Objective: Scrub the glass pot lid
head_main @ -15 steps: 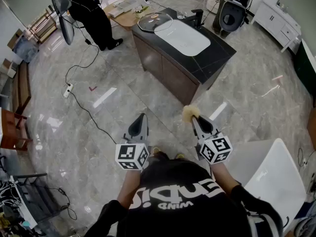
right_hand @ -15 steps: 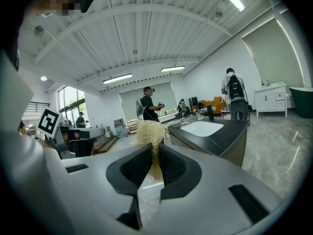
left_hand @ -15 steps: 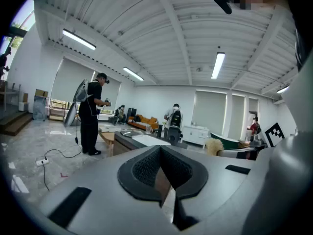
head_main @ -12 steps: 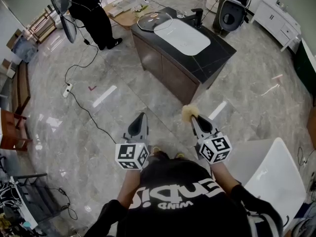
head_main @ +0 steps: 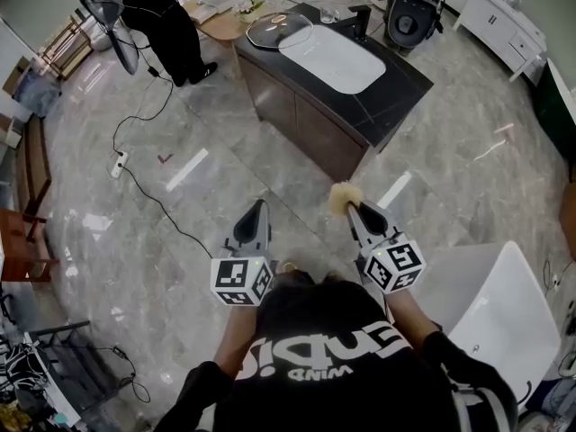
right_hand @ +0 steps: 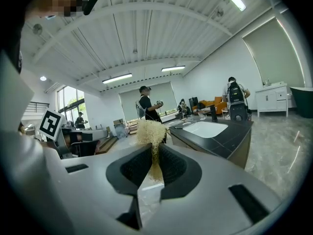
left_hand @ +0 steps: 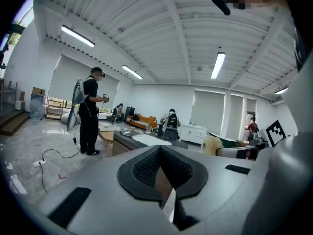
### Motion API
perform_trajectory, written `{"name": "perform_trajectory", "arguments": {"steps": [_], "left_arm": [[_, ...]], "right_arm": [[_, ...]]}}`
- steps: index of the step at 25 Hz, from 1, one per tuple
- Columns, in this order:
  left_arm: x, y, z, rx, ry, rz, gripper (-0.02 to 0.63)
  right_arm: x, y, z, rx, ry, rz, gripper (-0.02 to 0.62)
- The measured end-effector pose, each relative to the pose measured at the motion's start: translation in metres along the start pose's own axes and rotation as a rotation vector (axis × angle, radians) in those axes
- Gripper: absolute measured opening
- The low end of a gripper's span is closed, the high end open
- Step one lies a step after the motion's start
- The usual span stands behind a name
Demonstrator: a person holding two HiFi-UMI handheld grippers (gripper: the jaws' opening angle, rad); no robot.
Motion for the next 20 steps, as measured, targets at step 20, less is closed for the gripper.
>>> {"name": "perform_trajectory", "arguments": {"steps": [20], "left_arm": [[-0.05,-0.026,-0.075,-0.014,0.032,-0.004,0.014]], "right_arm": [[-0.092,-0.002,-0.002,-0.002,0.041,-0.007,0.037]]}}
Point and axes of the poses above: the fingertips, and each gripper's own axes: x backward along the fingers, z to its right, y out of its underside, the point moved 7 cm from there along x, backward along the fingers, and after that the axes turned 13 degrees about x, right-handed, at the moved point
